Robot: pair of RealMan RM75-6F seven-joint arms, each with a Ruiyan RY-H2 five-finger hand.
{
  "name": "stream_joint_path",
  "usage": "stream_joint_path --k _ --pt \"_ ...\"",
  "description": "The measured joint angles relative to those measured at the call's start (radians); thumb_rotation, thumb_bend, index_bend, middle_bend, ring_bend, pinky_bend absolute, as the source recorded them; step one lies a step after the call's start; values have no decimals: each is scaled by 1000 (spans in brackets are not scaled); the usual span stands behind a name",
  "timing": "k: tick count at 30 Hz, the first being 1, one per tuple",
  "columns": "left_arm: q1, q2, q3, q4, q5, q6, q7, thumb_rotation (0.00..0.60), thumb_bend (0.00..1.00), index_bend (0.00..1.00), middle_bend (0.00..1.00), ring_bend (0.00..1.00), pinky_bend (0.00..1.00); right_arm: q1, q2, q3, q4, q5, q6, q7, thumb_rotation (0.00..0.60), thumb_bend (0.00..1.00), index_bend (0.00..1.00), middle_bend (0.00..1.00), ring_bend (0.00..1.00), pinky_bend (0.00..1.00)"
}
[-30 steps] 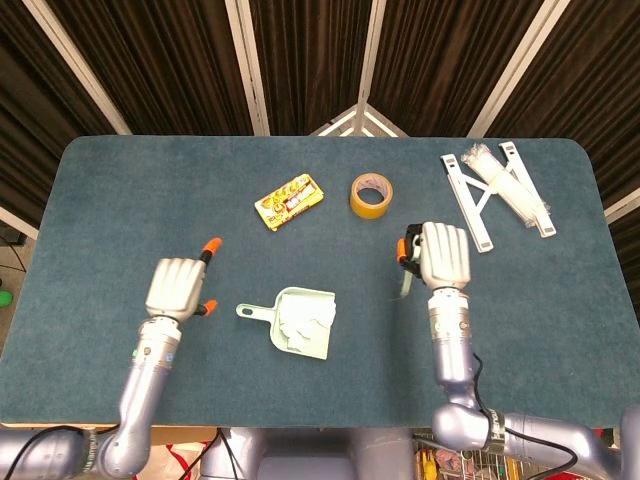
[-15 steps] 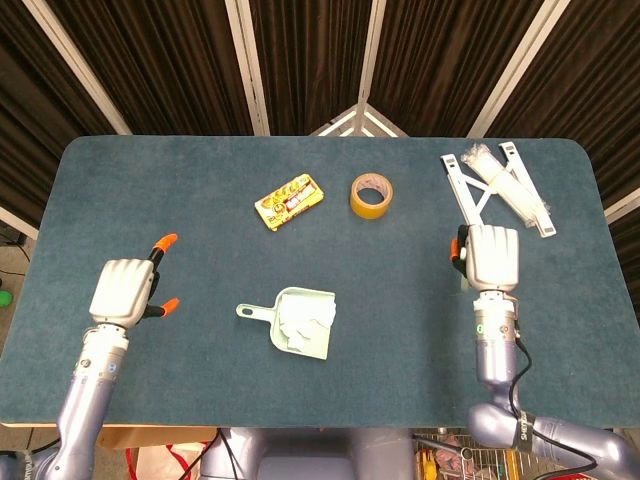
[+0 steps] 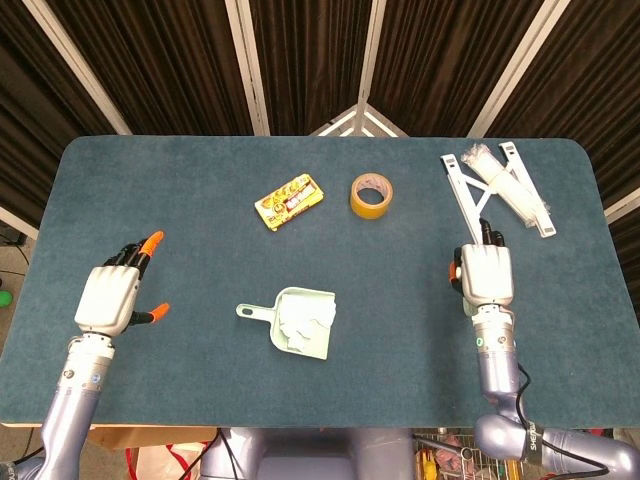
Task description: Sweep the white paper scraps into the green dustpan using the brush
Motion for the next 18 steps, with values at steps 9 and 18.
stream_joint_path --k 9,18 --pt "29 10 13 -11 51 14 -28 600 0 0 0 40 160 -7 14 12 -86 15 -10 27 600 244 0 0 0 71" --pt "49 27 11 -26 70 20 -48 600 0 0 0 39 160 0 33 38 -160 19 4 29 600 243 0 0 0 71"
